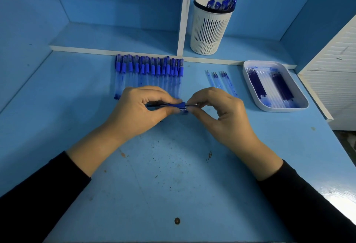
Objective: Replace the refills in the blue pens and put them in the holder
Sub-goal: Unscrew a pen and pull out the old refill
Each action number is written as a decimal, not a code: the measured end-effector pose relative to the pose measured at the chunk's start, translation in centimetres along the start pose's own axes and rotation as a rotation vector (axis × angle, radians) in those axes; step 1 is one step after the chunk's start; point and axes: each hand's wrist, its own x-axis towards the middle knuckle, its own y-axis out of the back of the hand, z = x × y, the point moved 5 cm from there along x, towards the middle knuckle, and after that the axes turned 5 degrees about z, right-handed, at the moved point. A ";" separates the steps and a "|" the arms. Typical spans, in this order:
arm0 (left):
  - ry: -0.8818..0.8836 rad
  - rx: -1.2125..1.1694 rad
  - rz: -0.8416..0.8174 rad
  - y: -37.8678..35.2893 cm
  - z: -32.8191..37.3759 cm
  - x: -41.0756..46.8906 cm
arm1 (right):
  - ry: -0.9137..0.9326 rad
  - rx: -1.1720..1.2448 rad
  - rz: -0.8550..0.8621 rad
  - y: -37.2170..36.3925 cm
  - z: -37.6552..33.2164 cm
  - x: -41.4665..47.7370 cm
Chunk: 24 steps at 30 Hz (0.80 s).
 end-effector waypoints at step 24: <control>0.322 -0.026 -0.009 1.4 -2.1 0.3 | -0.049 -0.192 -0.188 -2.2 1.1 0.1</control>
